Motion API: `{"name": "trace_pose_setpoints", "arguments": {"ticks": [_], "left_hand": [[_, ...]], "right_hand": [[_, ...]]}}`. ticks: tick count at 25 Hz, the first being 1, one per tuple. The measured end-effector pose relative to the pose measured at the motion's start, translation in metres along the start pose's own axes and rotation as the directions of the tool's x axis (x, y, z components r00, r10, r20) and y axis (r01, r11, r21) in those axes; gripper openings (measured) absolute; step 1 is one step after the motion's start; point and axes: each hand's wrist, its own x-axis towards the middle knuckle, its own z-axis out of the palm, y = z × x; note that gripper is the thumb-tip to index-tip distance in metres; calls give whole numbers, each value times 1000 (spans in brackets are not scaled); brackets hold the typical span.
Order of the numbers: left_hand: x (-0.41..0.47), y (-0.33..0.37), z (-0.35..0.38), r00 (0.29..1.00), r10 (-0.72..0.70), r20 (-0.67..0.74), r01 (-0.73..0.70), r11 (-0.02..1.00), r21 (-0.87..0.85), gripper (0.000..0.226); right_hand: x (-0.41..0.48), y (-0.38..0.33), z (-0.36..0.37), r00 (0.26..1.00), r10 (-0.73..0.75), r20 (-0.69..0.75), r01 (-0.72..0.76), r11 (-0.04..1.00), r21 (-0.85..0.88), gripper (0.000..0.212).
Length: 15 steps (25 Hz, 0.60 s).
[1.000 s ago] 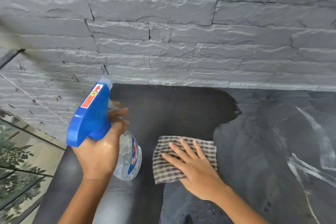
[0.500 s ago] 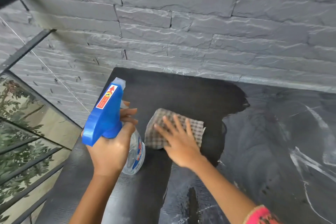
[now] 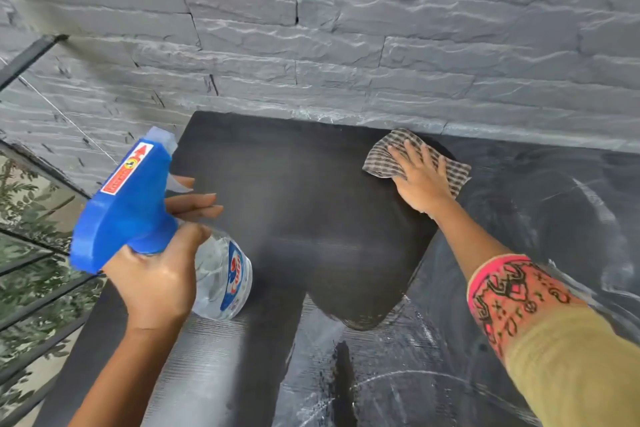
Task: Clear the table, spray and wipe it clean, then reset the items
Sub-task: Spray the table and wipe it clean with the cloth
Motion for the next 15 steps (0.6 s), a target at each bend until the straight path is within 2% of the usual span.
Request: {"name": "trace_pose_setpoints", "arguments": {"ticks": [2,4,7,9,11,13,15], "left_hand": [[0,-1,0,1000,6,11,-6,1000,4,27],[0,1,0,1000,-5,15,5,1000,1,28],[-1,3,2,999,-37,6,37,999,-2,11],[-1,8,2,998,-66,0,66,998,-8,21],[-7,14,1,994,-106,2,106,994,-33,18],[-20,19,-3,992,-123,10,123,992,-39,18],[-39,26,-12,994,-111,7,111,993,-31,18]], "right_hand": [[-26,-13,9,999,-53,-10,53,998,-17,61],[-73,-32,21,984,-178,-19,177,983,-57,67],[-164,-51,41,903,-430,0,429,899,-85,75],[-209,-37,48,846,-530,60,533,840,-102,76],[-215,-14,38,868,-492,69,497,863,-91,74],[-189,-9,29,951,-305,48,308,949,-65,70],[-157,-29,22,995,-99,5,99,995,-28,63]]}}
